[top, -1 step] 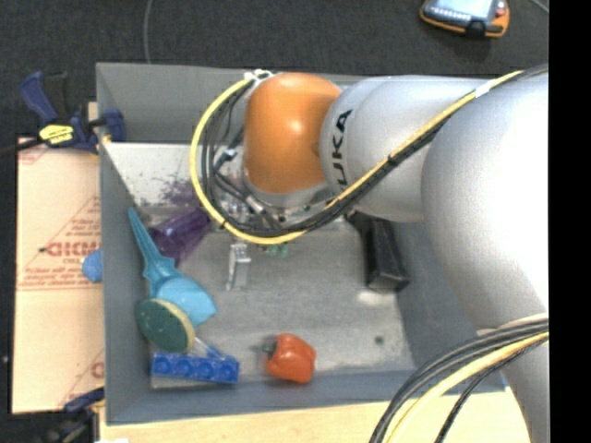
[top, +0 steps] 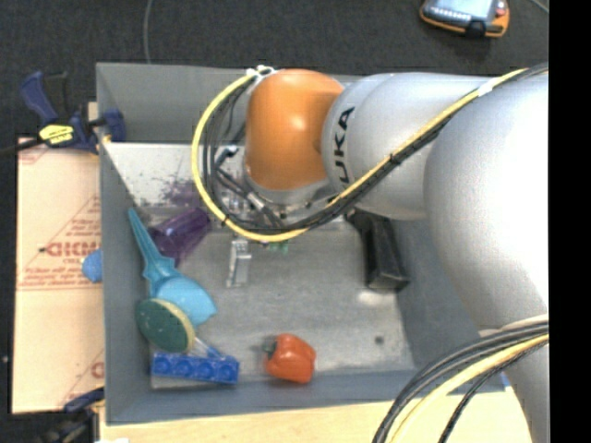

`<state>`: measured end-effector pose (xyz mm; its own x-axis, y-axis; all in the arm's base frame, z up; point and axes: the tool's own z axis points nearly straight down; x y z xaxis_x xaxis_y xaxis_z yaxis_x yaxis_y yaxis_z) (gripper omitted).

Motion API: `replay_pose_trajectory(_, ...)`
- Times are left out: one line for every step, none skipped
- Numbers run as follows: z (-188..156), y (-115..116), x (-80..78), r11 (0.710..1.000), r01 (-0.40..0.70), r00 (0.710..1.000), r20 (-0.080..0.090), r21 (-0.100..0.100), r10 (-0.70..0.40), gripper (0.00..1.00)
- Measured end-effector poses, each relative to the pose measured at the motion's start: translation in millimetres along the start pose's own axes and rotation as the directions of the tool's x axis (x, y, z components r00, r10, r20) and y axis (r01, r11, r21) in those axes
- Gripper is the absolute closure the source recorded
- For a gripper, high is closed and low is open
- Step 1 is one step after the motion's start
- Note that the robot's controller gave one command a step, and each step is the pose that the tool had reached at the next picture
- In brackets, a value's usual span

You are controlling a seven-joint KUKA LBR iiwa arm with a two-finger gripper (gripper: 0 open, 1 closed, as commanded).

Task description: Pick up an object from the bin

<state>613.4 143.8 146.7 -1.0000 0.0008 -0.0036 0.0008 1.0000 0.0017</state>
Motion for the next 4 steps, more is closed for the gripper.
replay_pose_trajectory(50.1, 33.2, -34.5, 0.998, -0.057, 0.998, 0.009, -0.002, 0.057, 0.00)
replay_pose_trajectory(17.2, 52.5, -42.5, 0.994, -0.106, 0.994, 0.012, -0.003, 0.106, 0.00)
replay_pose_trajectory(45.9, 61.8, -40.7, 0.996, 0.084, 0.996, 0.007, 0.000, -0.084, 0.00)
replay_pose_trajectory(76.3, 29.9, -40.3, 0.989, -0.151, 0.988, 0.013, -0.004, 0.151, 0.00)
